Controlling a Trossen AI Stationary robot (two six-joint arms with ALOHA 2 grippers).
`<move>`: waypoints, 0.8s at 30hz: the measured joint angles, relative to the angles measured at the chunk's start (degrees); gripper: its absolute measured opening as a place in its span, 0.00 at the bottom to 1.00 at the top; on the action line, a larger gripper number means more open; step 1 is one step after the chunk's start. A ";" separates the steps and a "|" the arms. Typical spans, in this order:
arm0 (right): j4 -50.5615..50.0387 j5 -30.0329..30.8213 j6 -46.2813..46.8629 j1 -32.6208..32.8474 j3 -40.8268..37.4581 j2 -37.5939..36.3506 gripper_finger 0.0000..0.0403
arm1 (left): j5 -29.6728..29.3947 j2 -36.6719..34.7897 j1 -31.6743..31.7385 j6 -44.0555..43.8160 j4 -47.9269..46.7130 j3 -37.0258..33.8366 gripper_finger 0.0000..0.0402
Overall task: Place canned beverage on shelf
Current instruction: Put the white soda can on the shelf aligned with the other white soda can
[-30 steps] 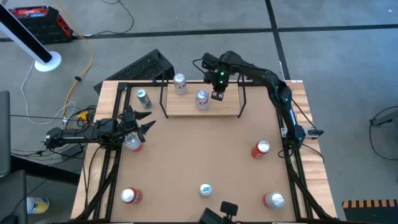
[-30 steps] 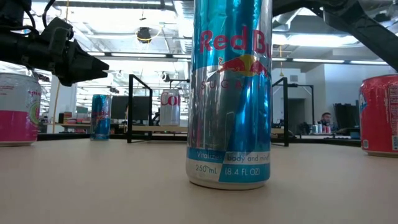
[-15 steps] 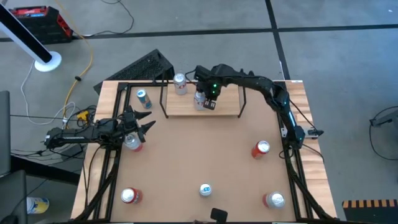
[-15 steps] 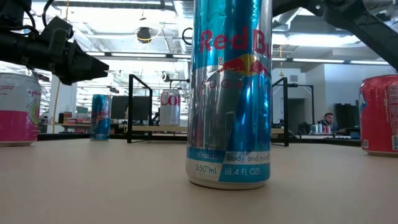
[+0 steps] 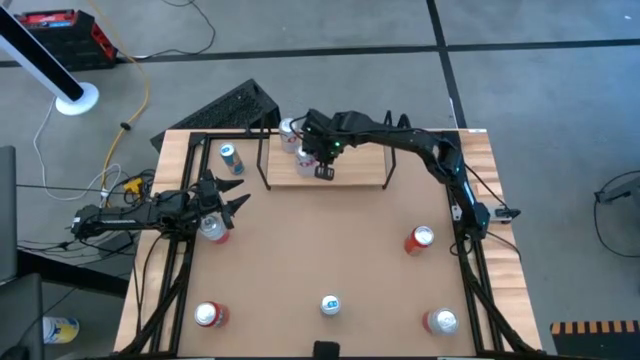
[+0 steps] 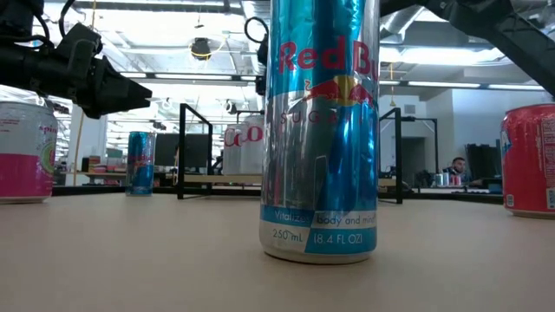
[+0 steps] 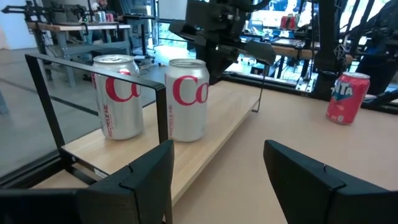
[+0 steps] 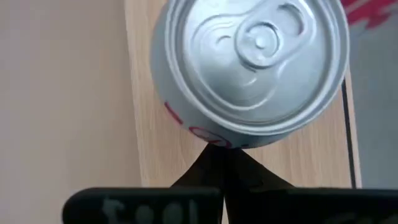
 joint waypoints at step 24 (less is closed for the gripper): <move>11.04 -5.68 -5.82 -0.42 0.04 0.02 0.05 | 0.00 0.02 0.02 -0.35 -0.02 0.00 0.58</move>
